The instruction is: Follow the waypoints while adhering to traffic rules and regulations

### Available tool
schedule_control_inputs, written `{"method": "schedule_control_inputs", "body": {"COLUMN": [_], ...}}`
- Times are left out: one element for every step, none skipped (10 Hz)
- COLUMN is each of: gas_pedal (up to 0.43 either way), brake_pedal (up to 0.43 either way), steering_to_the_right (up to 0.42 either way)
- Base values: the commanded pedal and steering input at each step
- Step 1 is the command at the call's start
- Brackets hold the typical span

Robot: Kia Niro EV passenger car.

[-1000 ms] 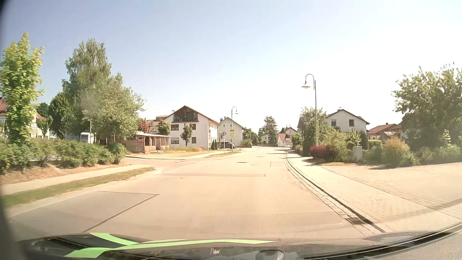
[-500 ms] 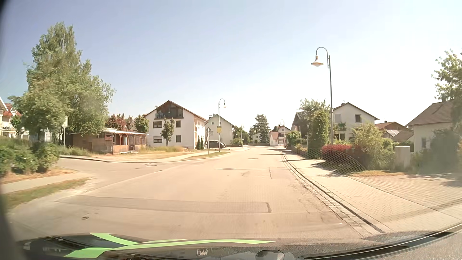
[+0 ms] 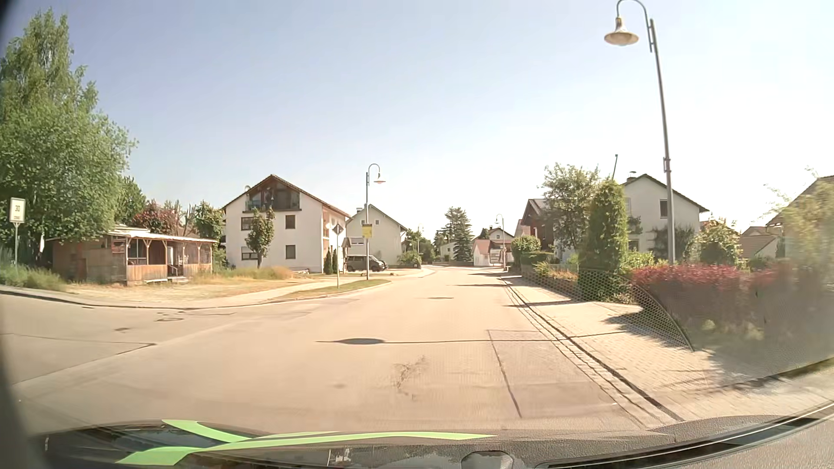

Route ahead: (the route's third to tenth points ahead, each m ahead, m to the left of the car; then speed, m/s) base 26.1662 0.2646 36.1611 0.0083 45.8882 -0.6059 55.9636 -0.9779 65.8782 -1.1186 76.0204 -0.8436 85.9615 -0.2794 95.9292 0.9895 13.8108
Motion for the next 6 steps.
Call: {"method": "schedule_control_inputs", "body": {"gas_pedal": [0.098,0.11,0.11,0.11,0.118,0.118], "brake_pedal": [0.0,0.0,0.0,0.0,0.0,0.0], "steering_to_the_right": [0.013,0.01,0.01,0.01,0.01,0.01]}}
